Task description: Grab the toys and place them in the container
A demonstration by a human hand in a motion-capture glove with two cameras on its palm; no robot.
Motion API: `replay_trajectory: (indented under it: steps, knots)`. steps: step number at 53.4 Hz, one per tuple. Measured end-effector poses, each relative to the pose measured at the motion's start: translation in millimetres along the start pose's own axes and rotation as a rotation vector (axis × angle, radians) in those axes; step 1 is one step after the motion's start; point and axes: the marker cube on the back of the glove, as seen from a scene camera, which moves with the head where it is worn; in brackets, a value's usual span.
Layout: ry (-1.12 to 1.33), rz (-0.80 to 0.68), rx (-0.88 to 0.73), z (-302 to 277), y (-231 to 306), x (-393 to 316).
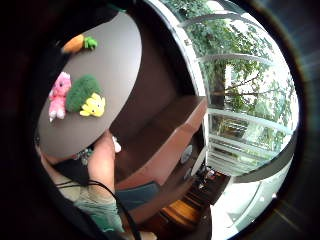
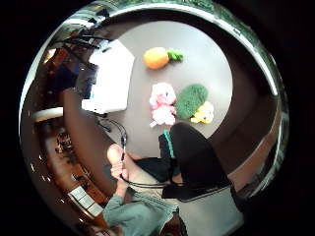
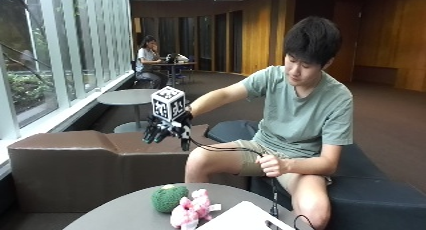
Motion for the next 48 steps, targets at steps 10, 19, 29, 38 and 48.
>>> replay_trajectory:
  steps: [10, 19, 29, 38, 48]
  knots:
    - [-0.014, -0.041, -0.154, 78.2, -34.5, -15.3]
    - [-0.022, -0.068, -0.312, 154.9, -44.6, -17.9]
    - [-0.110, -0.097, -0.327, 214.3, -60.4, -22.2]
    - [-0.202, -0.081, -0.144, 231.8, -77.2, -31.2]
    - [-0.305, 0.006, -0.033, 233.8, -88.7, -24.9]
